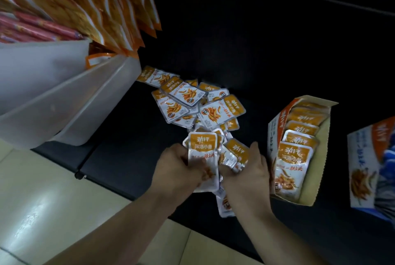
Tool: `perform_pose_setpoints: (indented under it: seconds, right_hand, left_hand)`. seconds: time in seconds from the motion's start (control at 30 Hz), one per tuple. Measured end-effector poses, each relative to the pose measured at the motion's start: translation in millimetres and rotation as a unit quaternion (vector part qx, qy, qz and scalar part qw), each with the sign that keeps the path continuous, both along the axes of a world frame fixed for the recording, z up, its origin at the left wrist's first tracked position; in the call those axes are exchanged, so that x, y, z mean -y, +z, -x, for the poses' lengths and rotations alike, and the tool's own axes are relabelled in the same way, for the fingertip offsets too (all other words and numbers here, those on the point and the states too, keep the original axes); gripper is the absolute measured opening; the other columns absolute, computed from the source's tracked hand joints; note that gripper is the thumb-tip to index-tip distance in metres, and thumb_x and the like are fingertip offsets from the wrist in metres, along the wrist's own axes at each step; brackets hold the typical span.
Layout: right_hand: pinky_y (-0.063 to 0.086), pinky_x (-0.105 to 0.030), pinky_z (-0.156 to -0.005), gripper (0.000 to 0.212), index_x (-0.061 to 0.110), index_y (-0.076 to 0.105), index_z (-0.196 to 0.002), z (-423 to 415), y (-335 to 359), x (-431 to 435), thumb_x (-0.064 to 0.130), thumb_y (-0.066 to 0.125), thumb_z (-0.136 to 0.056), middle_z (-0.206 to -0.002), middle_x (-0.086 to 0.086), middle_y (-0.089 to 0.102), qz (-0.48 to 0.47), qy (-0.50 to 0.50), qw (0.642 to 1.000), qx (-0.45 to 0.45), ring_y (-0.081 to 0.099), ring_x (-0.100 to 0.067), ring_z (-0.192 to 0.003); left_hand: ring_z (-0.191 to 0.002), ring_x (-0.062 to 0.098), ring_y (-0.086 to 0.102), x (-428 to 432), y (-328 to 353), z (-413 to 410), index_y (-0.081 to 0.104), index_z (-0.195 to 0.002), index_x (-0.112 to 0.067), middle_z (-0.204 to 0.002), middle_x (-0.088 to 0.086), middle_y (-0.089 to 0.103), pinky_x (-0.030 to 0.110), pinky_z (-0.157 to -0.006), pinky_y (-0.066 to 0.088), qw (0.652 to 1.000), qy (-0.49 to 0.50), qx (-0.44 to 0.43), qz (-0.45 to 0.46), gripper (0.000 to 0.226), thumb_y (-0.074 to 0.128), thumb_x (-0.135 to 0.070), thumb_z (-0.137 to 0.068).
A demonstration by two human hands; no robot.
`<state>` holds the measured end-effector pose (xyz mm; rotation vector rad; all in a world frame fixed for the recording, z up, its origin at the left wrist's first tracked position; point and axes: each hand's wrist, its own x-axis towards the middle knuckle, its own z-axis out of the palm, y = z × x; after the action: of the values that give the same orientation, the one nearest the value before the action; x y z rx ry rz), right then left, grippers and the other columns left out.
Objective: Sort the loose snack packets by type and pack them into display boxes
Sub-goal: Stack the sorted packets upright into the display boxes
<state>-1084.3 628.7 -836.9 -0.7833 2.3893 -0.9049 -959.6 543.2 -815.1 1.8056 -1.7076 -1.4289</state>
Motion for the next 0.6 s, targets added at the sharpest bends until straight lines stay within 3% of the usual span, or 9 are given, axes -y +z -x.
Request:
perform_pose_setpoints:
  seconds: [0.1, 0.17, 0.2, 0.23, 0.33, 0.4, 0.5, 0.6]
  right_hand:
    - [0.047, -0.042, -0.107, 0.099, 0.031, 0.011, -0.164, -2, 1, -1, 0.008, 0.072, -0.089, -0.143, -0.001, 0.052, 0.020, 0.006, 0.999, 0.033, 0.049, -0.022, -0.133]
    - [0.046, -0.020, -0.090, 0.101, 0.039, 0.007, -0.163, 0, 5, -2, 0.007, 0.069, -0.090, -0.133, 0.001, 0.049, 0.002, 0.032, 0.999, 0.043, 0.053, -0.007, -0.113]
    - [0.038, -0.008, -0.077, 0.101, 0.043, 0.005, -0.162, 2, 9, -2, 0.008, 0.069, -0.091, -0.127, 0.002, 0.045, -0.015, 0.044, 0.997, 0.055, 0.049, 0.000, -0.099]
    - [0.033, -0.005, -0.069, 0.103, 0.046, 0.004, -0.161, 5, 12, -2, 0.009, 0.069, -0.091, -0.123, 0.003, 0.043, -0.023, 0.055, 0.996, 0.070, 0.045, 0.003, -0.090]
    - [0.043, -0.007, -0.066, 0.104, 0.051, 0.006, -0.159, 11, 13, -4, 0.005, 0.068, -0.089, -0.124, 0.011, 0.056, -0.006, 0.058, 0.993, 0.104, 0.056, 0.000, -0.098]
    - [0.051, -0.008, -0.077, 0.098, 0.043, 0.011, -0.161, 12, 17, -5, 0.004, 0.067, -0.091, -0.136, 0.015, 0.056, 0.005, 0.028, 0.994, 0.101, 0.059, -0.005, -0.114]
    - [0.055, -0.040, -0.099, 0.089, 0.033, 0.021, -0.162, 12, 13, -6, 0.003, 0.067, -0.092, -0.141, 0.003, 0.056, 0.016, 0.023, 0.999, 0.037, 0.058, -0.019, -0.125]
    - [0.054, -0.040, -0.095, 0.082, 0.027, 0.028, -0.161, 11, 16, -4, 0.001, 0.066, -0.092, -0.134, 0.001, 0.053, 0.034, 0.021, 0.999, 0.020, 0.055, -0.020, -0.123]
  left_hand:
    - [-0.065, -0.001, 0.067, -5, 0, 7, 0.065, -0.073, -0.019, -0.071, -0.014, 0.070, 0.020, -0.048, 0.050, 0.999, 0.034, -0.014, 0.001, 0.018, 0.077, -0.018, -0.086]
    - [-0.069, 0.005, 0.070, -6, 2, 13, 0.068, -0.081, -0.021, -0.076, -0.007, 0.072, 0.022, -0.052, 0.054, 0.994, 0.090, -0.057, -0.020, 0.016, 0.082, -0.013, -0.083]
    - [-0.071, 0.007, 0.072, -6, 3, 17, 0.069, -0.088, -0.020, -0.081, -0.004, 0.073, 0.023, -0.053, 0.055, 0.990, 0.111, -0.081, -0.037, 0.018, 0.084, -0.012, -0.081]
    - [-0.073, 0.009, 0.073, -5, 4, 21, 0.069, -0.094, -0.019, -0.085, -0.002, 0.075, 0.022, -0.053, 0.054, 0.986, 0.124, -0.101, -0.054, 0.023, 0.085, -0.010, -0.080]
    - [-0.077, 0.009, 0.076, -4, 2, 29, 0.069, -0.106, -0.018, -0.091, -0.003, 0.077, 0.020, -0.054, 0.055, 0.980, 0.121, -0.138, -0.082, 0.035, 0.086, -0.005, -0.079]
    - [-0.078, 0.007, 0.076, -4, 1, 30, 0.071, -0.110, -0.020, -0.091, -0.005, 0.079, 0.018, -0.054, 0.055, 0.980, 0.100, -0.144, -0.090, 0.036, 0.083, -0.002, -0.082]
    - [-0.075, 0.002, 0.075, -2, 2, 18, 0.074, -0.104, -0.024, -0.087, -0.011, 0.079, 0.016, -0.053, 0.054, 0.978, 0.110, -0.155, -0.090, 0.023, 0.074, -0.005, -0.092]
    - [-0.083, 0.012, 0.078, -1, -4, -5, 0.073, -0.103, -0.025, -0.095, -0.006, 0.080, 0.034, -0.075, 0.062, 0.968, 0.174, -0.155, -0.093, 0.013, 0.069, -0.014, -0.098]
